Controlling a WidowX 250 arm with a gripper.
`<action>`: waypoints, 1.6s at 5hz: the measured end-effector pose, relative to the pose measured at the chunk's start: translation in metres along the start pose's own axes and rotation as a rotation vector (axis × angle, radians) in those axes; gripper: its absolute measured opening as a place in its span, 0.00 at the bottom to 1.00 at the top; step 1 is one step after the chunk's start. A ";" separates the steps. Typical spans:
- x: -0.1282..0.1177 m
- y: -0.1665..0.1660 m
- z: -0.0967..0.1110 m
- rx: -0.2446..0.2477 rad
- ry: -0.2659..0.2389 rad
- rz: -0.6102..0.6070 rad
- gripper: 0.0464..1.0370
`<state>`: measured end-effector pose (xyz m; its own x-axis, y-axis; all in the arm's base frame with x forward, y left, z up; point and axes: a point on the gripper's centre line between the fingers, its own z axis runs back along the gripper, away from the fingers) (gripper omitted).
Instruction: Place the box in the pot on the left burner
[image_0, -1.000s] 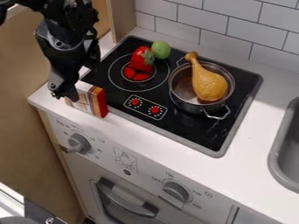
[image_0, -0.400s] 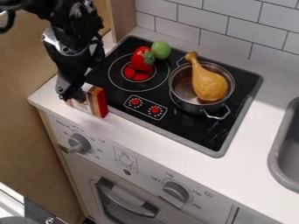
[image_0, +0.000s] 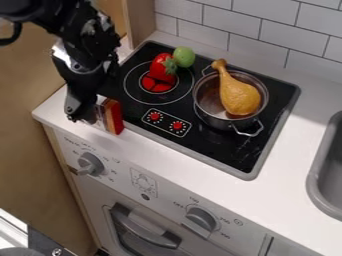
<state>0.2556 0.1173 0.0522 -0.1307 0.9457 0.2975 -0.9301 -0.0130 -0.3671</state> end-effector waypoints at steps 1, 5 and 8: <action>0.002 0.005 -0.003 -0.003 0.002 0.004 0.96; 0.000 0.022 -0.007 0.011 0.035 0.008 0.31; 0.009 0.003 0.020 0.042 0.009 -0.043 0.31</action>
<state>0.2446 0.1190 0.0716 -0.0873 0.9485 0.3046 -0.9484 0.0144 -0.3166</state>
